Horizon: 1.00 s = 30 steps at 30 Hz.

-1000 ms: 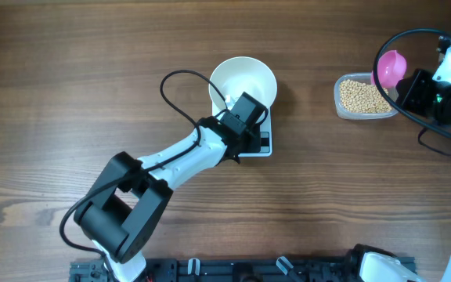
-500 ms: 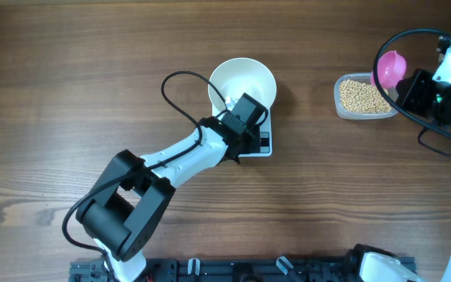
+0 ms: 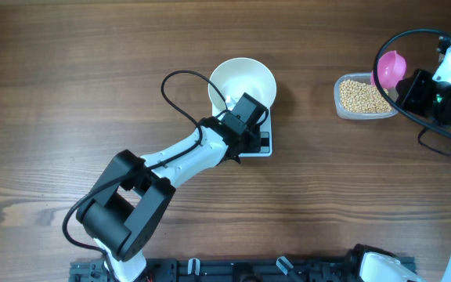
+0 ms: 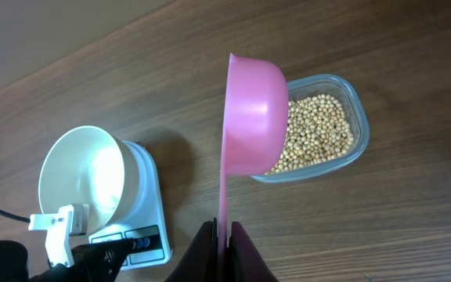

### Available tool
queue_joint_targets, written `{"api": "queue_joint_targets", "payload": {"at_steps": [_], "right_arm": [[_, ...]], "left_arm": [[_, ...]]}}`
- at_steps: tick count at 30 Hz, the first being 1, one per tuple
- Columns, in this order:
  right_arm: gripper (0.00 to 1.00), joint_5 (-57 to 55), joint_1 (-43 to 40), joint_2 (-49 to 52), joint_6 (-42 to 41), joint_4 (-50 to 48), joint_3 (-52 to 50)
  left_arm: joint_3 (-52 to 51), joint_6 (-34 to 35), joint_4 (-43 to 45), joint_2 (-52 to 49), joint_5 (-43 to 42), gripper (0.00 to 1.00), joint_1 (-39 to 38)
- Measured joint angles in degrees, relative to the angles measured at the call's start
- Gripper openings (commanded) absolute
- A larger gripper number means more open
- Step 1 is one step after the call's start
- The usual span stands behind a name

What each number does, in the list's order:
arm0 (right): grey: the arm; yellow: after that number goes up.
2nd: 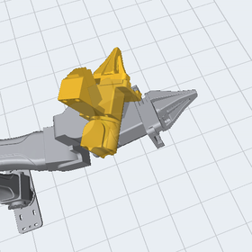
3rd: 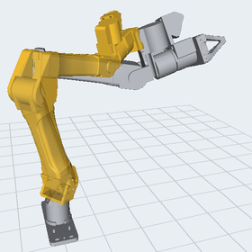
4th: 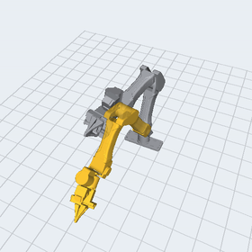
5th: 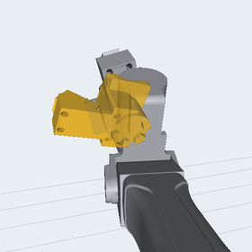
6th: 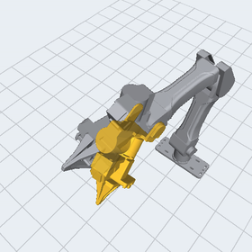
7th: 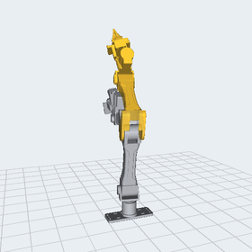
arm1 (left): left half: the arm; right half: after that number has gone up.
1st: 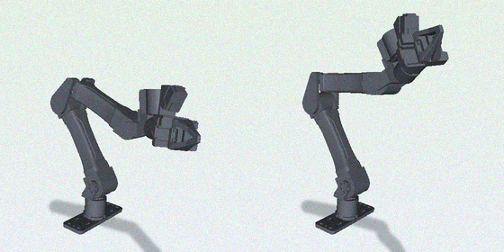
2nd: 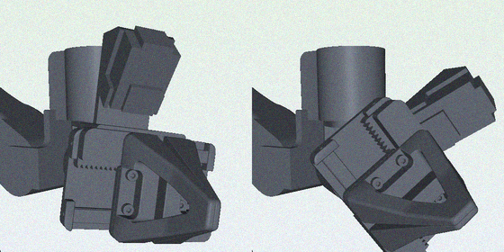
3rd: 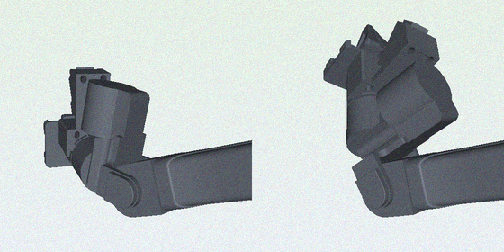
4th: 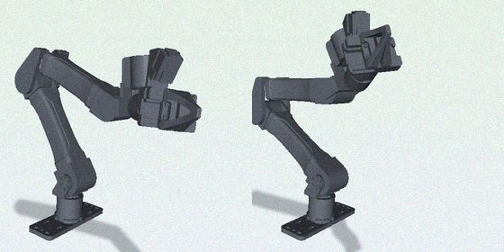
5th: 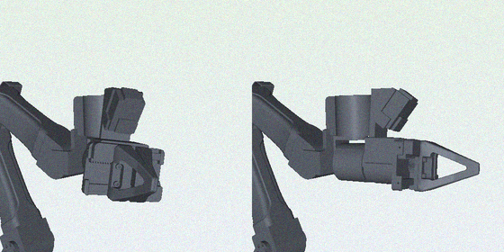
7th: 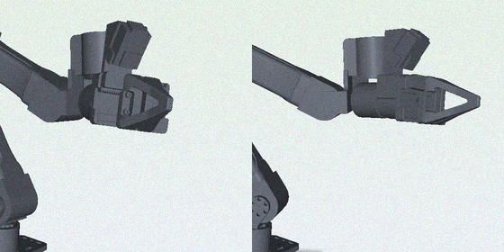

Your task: Scoop item into bowl and weigh 150g on scale

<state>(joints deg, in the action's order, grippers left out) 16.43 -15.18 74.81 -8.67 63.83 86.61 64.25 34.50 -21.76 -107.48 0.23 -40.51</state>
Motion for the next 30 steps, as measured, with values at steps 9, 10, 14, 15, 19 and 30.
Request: {"api": "queue_joint_targets", "payload": {"at_steps": [9,10,14,15,19,30], "right_arm": [[0.04,0.0,0.0,0.0,0.0,0.0,0.0],[0.04,0.0,0.0,0.0,0.0,0.0,0.0],[0.04,0.0,0.0,0.0,0.0,0.0,0.0],[0.04,0.0,0.0,0.0,0.0,0.0,0.0],[0.04,0.0,0.0,0.0,0.0,0.0,0.0],[0.04,0.0,0.0,0.0,0.0,0.0,0.0]], "left_arm": [[0.0,0.0,0.3,-0.1,0.3,0.04,0.0],[0.0,0.0,0.3,-0.1,0.3,0.04,0.0],[0.0,0.0,0.2,-0.1,0.4,0.04,0.0],[0.0,0.0,0.2,-0.1,0.4,0.04,0.0],[0.0,0.0,0.2,-0.1,0.4,0.04,0.0],[0.5,0.0,-0.4,-0.5,0.3,0.04,0.0]]}}
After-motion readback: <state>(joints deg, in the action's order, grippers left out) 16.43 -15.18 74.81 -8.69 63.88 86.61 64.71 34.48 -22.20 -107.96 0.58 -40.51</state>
